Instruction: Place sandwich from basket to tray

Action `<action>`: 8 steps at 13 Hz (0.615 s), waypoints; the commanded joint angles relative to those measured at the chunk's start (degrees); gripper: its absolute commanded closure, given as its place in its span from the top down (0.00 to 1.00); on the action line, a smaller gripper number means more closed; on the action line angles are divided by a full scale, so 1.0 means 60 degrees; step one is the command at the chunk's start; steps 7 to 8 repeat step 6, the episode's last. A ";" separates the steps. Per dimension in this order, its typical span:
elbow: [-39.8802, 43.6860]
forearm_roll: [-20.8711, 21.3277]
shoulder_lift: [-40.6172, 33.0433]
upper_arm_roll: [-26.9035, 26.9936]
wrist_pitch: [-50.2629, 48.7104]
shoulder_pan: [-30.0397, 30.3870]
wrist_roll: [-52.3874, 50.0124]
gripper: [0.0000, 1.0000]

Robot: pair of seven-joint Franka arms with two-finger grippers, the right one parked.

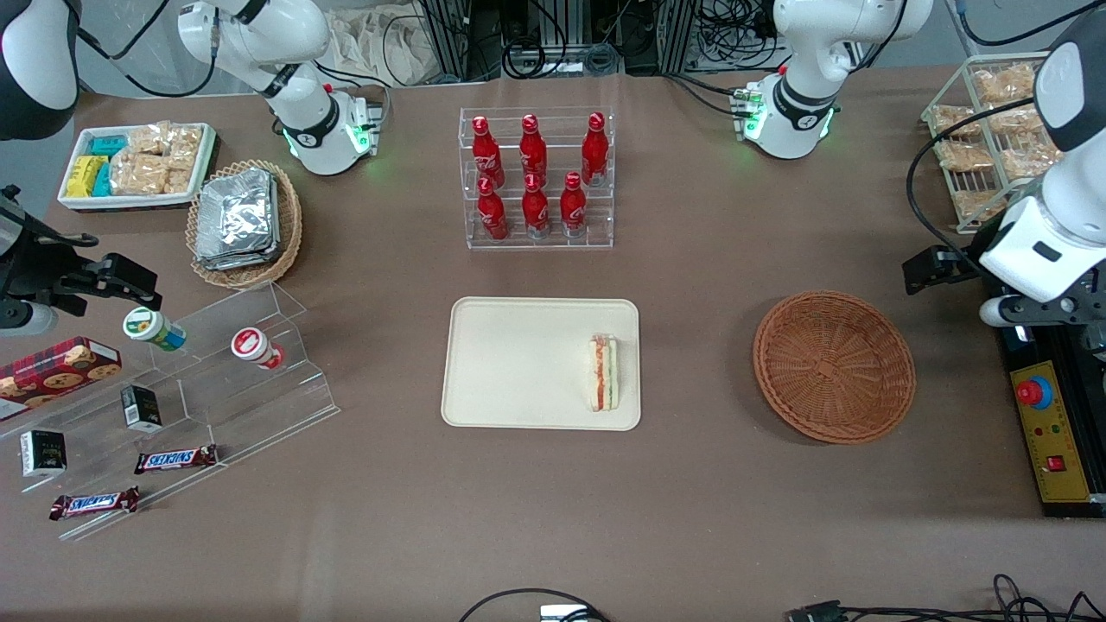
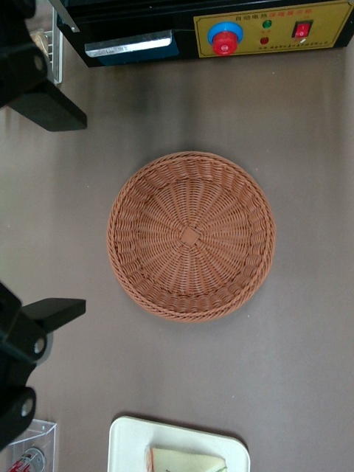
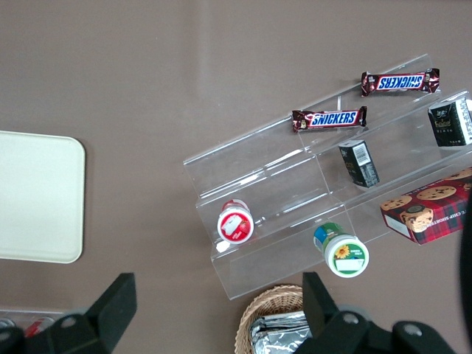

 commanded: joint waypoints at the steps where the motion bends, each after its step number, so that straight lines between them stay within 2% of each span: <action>1: 0.0358 -0.0021 0.0185 0.0088 -0.0323 -0.0085 -0.0040 1.00; 8: 0.0474 -0.0078 0.0462 0.0074 -0.0280 -0.0085 -0.0290 1.00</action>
